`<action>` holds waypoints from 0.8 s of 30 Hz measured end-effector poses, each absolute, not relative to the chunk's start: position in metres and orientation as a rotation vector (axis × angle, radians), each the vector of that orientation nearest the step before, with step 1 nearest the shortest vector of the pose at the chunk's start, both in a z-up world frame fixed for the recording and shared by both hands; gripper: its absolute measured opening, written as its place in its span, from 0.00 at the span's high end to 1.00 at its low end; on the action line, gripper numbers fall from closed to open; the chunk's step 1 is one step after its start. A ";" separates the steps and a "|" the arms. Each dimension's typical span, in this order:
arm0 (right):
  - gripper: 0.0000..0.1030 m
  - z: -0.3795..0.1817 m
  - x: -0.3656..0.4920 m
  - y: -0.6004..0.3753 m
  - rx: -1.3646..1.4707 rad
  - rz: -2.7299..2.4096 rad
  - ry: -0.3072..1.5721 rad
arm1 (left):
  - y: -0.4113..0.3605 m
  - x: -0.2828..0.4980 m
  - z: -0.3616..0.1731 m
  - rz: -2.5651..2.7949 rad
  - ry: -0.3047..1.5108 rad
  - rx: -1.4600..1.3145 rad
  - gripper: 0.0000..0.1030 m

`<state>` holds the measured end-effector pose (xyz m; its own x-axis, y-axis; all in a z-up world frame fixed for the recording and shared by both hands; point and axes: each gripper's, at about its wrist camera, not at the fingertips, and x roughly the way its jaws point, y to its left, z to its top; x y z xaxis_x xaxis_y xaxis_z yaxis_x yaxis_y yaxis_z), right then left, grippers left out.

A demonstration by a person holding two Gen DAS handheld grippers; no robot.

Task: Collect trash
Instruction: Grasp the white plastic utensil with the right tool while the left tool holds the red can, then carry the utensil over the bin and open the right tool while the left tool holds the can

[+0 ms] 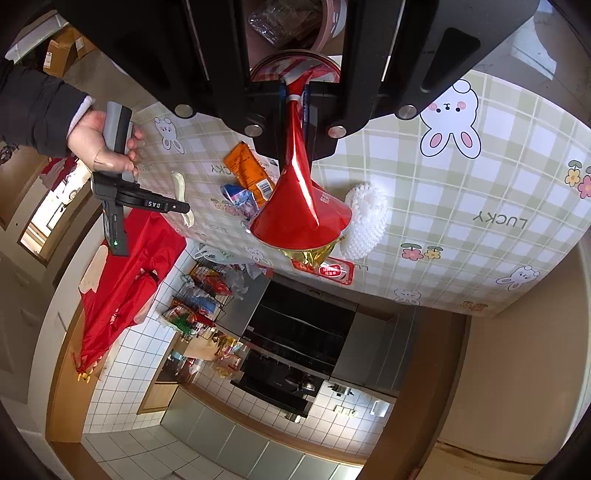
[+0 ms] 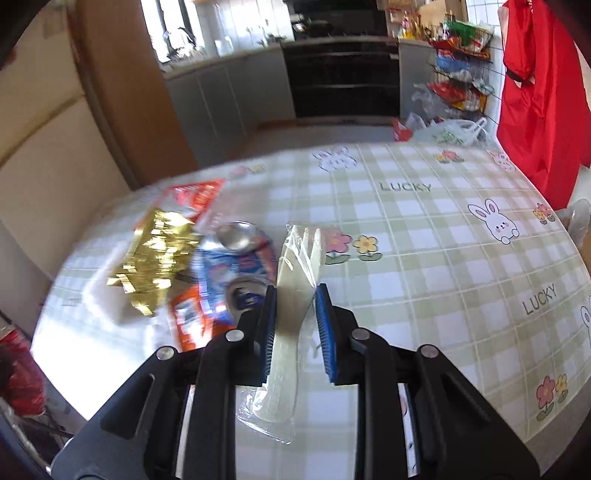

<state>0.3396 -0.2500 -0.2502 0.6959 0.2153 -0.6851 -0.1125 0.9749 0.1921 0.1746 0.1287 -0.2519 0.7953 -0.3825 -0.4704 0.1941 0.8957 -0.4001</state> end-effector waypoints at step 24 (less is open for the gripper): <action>0.76 -0.156 0.111 -0.241 0.068 0.568 0.451 | 0.099 0.101 -0.184 -0.349 0.498 -0.312 0.94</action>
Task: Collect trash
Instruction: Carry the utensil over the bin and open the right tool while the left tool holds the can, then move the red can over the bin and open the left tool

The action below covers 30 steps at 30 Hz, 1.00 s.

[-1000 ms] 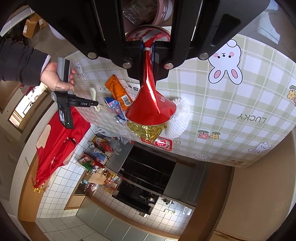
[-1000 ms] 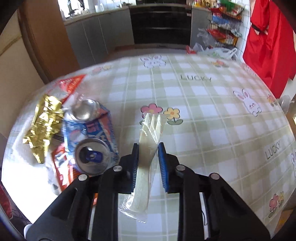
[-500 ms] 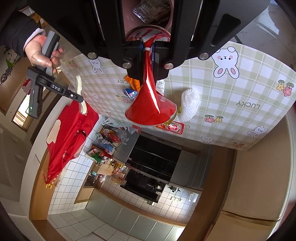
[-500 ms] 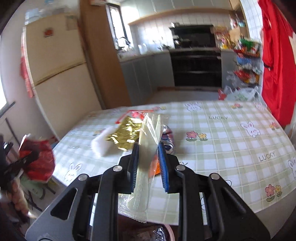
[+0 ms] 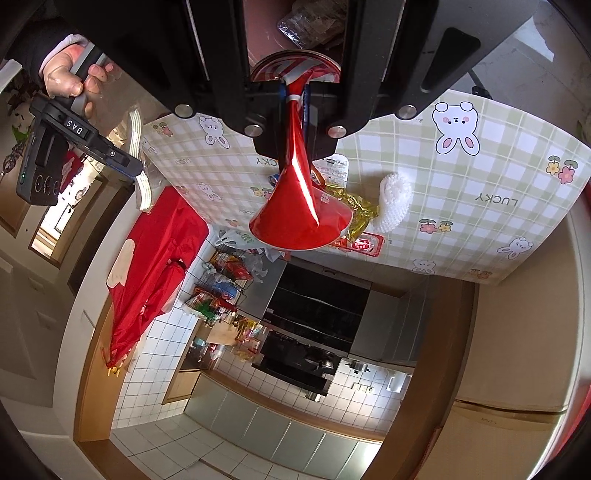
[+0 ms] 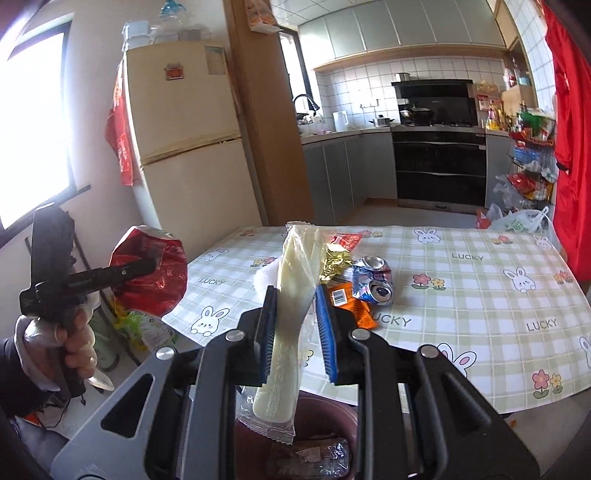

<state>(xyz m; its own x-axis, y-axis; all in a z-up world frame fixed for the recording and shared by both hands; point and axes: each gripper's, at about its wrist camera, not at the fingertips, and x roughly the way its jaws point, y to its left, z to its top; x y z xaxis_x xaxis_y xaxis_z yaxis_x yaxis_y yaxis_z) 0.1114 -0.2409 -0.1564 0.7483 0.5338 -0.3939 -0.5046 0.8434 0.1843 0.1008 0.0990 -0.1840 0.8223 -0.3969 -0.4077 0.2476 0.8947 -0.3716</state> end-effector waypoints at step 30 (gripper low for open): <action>0.05 -0.149 0.104 -0.219 0.011 0.559 0.422 | 0.102 0.099 -0.192 -0.367 0.521 -0.333 0.94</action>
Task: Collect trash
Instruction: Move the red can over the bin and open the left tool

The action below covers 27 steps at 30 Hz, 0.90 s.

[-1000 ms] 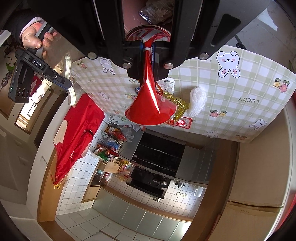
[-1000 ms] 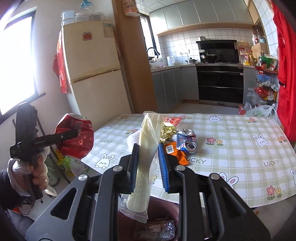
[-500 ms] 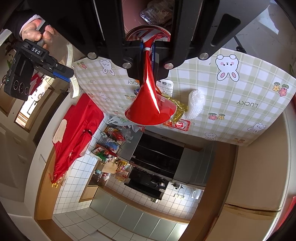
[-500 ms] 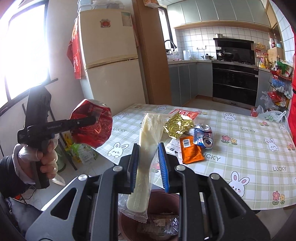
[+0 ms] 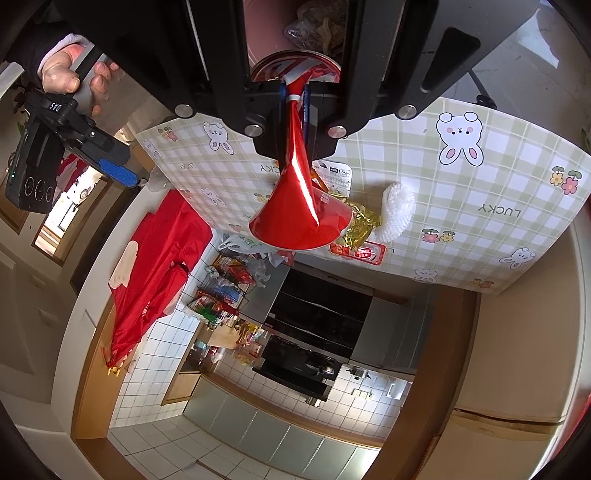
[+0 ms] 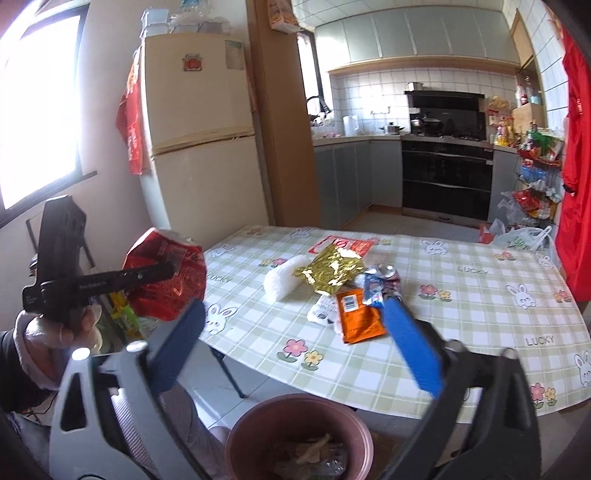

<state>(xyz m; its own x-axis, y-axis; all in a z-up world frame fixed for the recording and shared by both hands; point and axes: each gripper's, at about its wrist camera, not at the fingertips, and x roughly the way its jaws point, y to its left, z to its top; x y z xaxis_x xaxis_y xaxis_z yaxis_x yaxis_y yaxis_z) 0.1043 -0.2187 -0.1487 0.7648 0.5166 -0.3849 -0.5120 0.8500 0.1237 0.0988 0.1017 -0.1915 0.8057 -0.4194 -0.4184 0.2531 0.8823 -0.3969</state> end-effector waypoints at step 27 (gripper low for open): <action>0.05 -0.140 0.111 -0.268 0.069 0.260 0.406 | 0.016 0.091 -0.207 -0.638 0.654 -0.198 0.94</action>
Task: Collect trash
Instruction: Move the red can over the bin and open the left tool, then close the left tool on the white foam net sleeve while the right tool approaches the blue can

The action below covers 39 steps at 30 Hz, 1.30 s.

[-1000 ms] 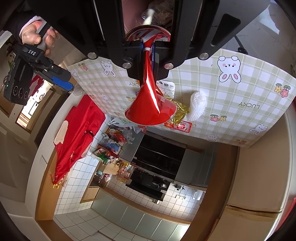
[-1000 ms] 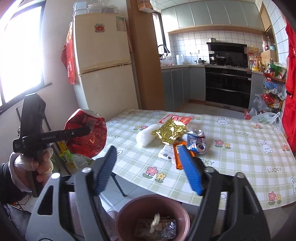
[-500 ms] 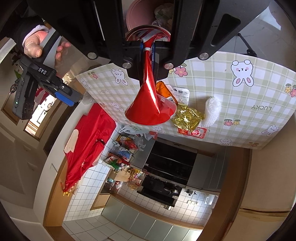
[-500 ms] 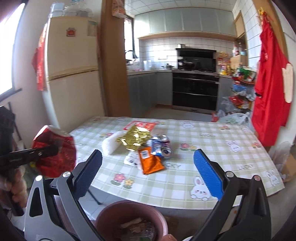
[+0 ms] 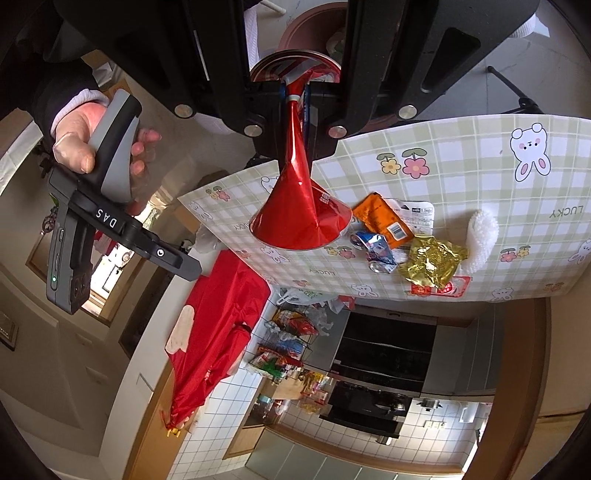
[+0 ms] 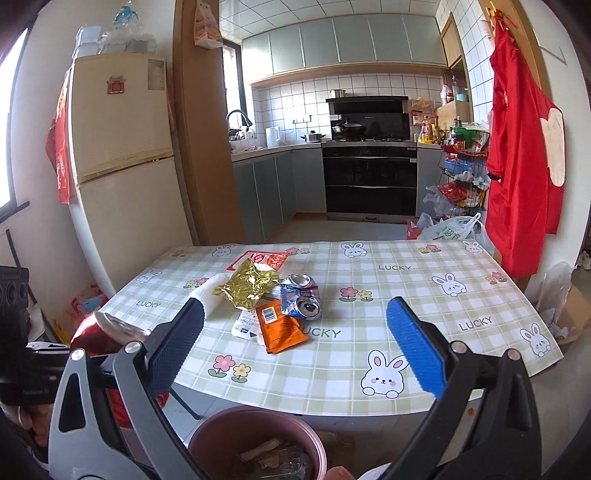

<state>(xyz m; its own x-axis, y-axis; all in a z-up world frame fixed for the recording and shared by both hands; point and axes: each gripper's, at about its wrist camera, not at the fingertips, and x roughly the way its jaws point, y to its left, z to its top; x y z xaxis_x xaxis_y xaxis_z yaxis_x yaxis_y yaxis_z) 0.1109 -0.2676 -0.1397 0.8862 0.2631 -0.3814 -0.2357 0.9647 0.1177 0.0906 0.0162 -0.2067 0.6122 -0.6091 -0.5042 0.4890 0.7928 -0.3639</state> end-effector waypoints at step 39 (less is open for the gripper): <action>0.05 -0.187 0.139 -0.254 -0.018 0.206 0.550 | 0.101 0.121 -0.220 -0.178 0.623 -0.199 0.06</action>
<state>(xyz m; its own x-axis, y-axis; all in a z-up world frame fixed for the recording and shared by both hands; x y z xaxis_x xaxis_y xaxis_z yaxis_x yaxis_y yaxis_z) 0.1385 -0.2541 -0.1865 0.8325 0.1893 -0.5207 -0.1988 0.9793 0.0381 0.1210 0.1013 -0.2199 0.7983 -0.2241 -0.5590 0.1046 0.9657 -0.2378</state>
